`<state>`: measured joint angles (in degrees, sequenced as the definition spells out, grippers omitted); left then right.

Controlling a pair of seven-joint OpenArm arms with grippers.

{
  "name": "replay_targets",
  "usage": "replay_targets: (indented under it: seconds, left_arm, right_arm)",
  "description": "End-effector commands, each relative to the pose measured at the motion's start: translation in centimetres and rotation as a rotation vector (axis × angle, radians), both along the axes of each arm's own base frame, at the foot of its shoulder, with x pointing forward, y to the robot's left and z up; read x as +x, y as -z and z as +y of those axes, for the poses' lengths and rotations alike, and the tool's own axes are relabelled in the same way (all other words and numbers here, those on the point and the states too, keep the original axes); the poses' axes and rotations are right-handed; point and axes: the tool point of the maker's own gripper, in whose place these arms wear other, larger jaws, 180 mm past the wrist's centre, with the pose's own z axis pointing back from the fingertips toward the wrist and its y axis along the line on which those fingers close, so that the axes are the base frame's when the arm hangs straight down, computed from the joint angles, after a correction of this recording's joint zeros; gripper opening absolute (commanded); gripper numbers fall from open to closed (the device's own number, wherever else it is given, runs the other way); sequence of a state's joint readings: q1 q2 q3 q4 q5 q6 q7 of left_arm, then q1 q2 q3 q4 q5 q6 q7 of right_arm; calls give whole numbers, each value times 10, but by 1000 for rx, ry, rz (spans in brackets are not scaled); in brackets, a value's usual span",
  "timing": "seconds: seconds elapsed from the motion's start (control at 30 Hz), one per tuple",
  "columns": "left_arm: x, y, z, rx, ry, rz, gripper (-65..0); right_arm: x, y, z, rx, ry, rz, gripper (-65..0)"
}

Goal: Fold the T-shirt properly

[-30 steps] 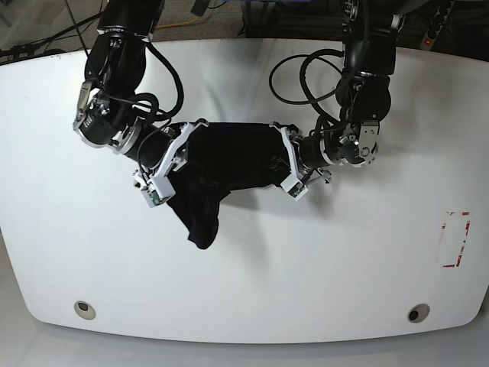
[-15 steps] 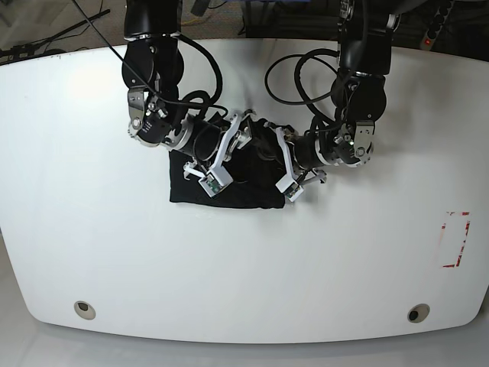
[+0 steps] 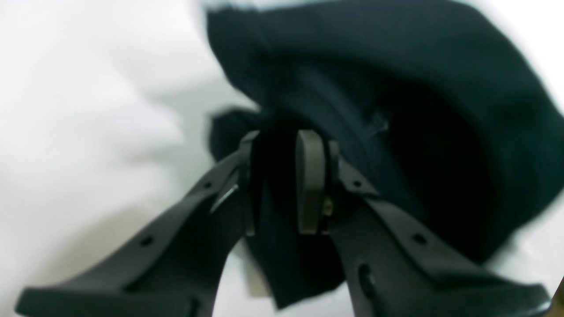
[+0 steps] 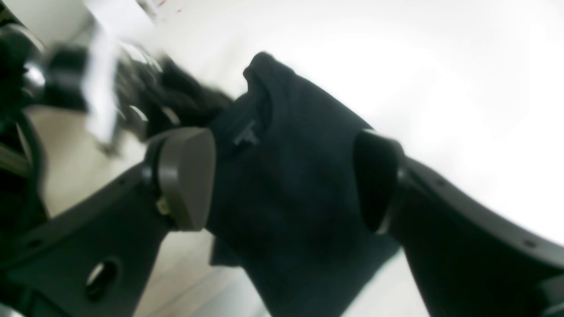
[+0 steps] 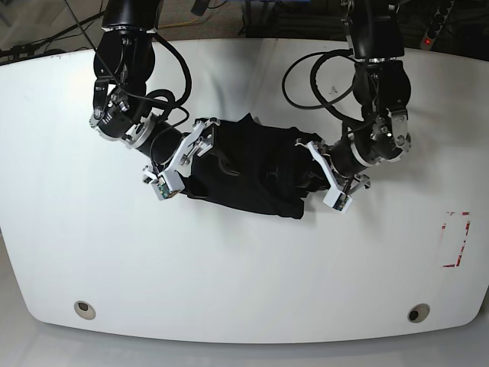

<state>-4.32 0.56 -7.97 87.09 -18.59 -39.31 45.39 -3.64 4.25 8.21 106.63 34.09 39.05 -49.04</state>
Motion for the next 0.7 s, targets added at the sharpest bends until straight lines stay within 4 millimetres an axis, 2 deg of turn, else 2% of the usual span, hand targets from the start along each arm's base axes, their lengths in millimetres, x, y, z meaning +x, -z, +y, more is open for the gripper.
replay_targets:
  seconds: [0.0, 0.1, 0.17, 0.33, 0.5, 0.57, 0.67]
  left_arm:
    - [3, -46, 16, 8, -1, -151, -525]
    - [-9, -56, 31, 47, 10, -187, -525]
    - [-17, -59, 57, 110, 0, -196, -526]
    - [-34, -50, 115, 245, -47, -154, -525]
    - [-50, -43, 154, 357, -48, -106, -525]
    - [-58, -41, 170, 385, -70, -86, -525]
    - [-64, -40, 189, 400, -119, -71, -525]
  right_arm:
    - [-4, -5, -2, 7, -6, -26, -176]
    - [-12, 1, 7, 0, -43, -8, -176]
    - [-20, 5, 17, -17, -94, 3, -176]
    - [-40, 10, 47, -50, -235, 9, -176]
    - [-50, 8, 69, -65, -337, -26, -176]
    - [-56, 15, 78, -121, -378, -50, -176]
    - [-53, 20, 91, -221, -414, -105, -176]
